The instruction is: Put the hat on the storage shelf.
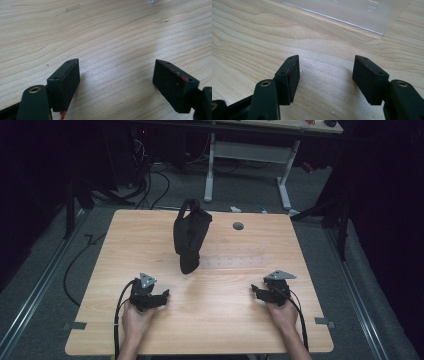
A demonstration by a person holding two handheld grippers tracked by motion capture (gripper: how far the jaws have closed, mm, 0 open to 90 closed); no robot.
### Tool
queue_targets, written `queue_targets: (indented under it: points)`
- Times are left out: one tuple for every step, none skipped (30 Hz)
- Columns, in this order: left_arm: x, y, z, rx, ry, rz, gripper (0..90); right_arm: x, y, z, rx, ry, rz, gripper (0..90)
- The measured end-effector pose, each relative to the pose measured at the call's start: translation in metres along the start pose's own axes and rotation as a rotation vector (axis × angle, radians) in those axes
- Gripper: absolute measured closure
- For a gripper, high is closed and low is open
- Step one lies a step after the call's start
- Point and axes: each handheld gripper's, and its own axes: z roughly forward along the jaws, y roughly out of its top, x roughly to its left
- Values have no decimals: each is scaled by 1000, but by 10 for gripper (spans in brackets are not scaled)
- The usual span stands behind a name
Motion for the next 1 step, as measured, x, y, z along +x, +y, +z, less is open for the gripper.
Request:
queue_targets:
  points:
    - [0,0,0,-2,4,-1,228,0,0,0,0,0,2,389]
